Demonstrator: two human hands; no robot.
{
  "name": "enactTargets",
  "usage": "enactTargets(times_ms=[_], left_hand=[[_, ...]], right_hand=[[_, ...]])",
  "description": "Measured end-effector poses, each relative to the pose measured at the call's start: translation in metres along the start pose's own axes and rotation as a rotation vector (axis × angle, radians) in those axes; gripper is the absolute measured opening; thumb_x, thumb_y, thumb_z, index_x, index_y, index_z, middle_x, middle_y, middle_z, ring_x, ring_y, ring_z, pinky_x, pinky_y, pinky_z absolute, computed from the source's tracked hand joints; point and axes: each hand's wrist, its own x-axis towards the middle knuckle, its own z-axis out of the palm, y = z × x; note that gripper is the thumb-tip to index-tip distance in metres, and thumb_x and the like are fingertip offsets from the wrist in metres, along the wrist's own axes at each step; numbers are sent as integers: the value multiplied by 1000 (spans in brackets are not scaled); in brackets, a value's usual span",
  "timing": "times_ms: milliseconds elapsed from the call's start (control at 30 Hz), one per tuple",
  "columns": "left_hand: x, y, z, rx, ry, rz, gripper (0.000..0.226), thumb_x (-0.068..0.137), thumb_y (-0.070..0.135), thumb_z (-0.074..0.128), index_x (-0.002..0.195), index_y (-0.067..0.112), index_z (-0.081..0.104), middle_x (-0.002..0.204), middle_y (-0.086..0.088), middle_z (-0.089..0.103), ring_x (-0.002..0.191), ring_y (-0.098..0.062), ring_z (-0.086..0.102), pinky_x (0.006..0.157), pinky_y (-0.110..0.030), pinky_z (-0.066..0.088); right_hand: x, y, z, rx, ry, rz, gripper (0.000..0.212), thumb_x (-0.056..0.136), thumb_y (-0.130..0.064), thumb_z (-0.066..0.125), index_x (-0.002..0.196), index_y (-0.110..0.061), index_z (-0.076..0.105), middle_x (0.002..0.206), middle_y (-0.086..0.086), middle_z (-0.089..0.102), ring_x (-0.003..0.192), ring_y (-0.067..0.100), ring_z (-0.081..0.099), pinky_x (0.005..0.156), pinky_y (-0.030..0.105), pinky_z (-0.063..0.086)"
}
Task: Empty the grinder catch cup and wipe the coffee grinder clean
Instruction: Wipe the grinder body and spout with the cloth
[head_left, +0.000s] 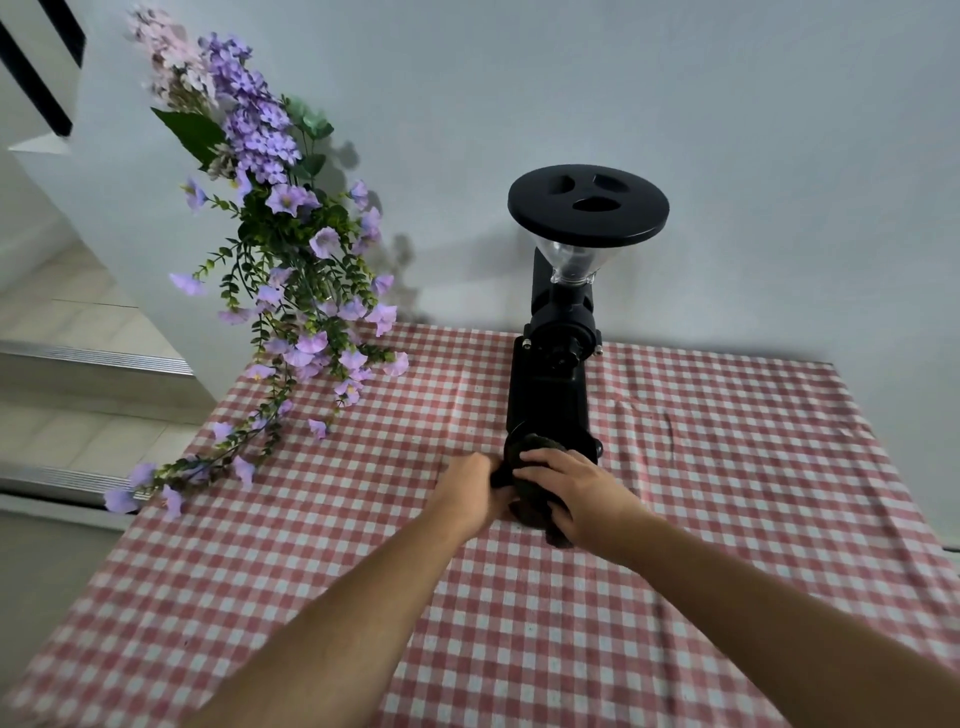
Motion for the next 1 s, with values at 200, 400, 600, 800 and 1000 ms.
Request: enactTargets(times_ms=[200,400,600,800,1000], left_hand=[[-6,3,1,-9,1,-1,35,85,43,66,104,13,65,82,3,67,67,-10,64,52,-19,44],[-11,0,-9,199,88,10,60,73,62,67,116,21,59,94,9,67,80,-9,65,56,-19,47],[-1,8,-23,298,50,270,68,70,53,76,126,30,46,144,7,38,112,-13,53,82,-30,52],[5,-10,-19,273,-44,256,44,65,55,76,98,36,55,142,5,47,124,-19,50,97,-45,47],[3,-10,-17,322,10,344,47,73,53,72,108,26,58,110,9,60,96,-12,59,80,-33,52]], right_hand=[[-27,22,-11,-258,-25,94,32,92,-17,51,121,-30,57,132,-16,48,113,13,43,94,28,44],[-44,36,-38,-76,356,156,18,73,-6,64,86,-18,69,99,-6,66,83,12,59,63,22,48],[-26,25,-7,-118,112,101,48,86,-21,57,132,-26,45,145,-7,33,113,19,53,89,31,50],[-6,28,2,-261,-21,216,51,89,-28,55,137,-20,39,143,-1,36,125,20,41,101,34,43],[19,15,-2,-100,-215,315,17,84,-13,56,101,-15,59,100,5,60,86,18,59,71,28,54]])
